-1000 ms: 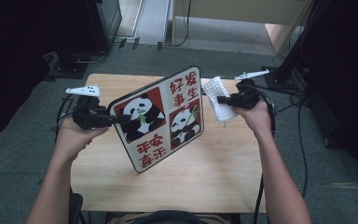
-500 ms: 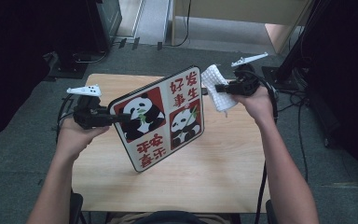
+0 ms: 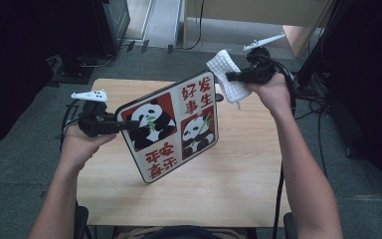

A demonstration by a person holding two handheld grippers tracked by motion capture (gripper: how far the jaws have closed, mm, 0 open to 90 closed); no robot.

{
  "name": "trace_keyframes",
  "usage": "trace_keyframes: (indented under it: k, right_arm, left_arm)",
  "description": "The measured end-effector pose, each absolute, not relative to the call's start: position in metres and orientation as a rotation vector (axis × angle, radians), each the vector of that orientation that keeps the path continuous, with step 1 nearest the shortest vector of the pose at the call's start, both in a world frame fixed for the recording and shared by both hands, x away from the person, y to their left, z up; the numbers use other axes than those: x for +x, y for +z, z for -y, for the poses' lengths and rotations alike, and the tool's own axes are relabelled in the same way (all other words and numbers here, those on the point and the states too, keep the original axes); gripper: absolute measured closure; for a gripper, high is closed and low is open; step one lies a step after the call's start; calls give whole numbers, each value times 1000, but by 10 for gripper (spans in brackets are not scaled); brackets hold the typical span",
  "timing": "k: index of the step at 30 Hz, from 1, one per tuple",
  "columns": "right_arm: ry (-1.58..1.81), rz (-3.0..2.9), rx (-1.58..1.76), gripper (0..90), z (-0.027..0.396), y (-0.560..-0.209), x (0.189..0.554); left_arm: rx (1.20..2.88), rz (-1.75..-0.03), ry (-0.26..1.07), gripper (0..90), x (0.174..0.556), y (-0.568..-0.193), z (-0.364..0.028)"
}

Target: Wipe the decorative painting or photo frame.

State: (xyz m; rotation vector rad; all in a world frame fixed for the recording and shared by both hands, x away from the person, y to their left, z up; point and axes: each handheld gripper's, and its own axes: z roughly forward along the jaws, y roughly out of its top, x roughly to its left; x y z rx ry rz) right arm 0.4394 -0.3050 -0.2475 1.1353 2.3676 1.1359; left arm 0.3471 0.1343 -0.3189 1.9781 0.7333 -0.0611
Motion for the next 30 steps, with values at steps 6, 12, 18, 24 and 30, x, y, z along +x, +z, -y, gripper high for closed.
trace_keyframes:
  k: [6, 12, 18, 24, 30]
  right_arm:
    - [1145, -2368, 1095, 793, 289, -230, 441]
    - [1160, -2379, 1025, 794, 270, -219, 440]
    - [1139, -2417, 1001, 794, 262, -234, 439]
    - [1156, -2423, 1006, 793, 265, -243, 438]
    - [1163, -2437, 1007, 794, 265, -252, 436]
  left_arm:
    - [1979, -735, -64, 792, 348, -318, -134]
    - [1977, -730, -72, 791, 349, -319, -134]
    - [1977, -722, -79, 791, 350, -320, -135]
    - [1967, -715, -93, 788, 352, -321, -137]
    - [1967, -709, -96, 787, 353, -321, -137]
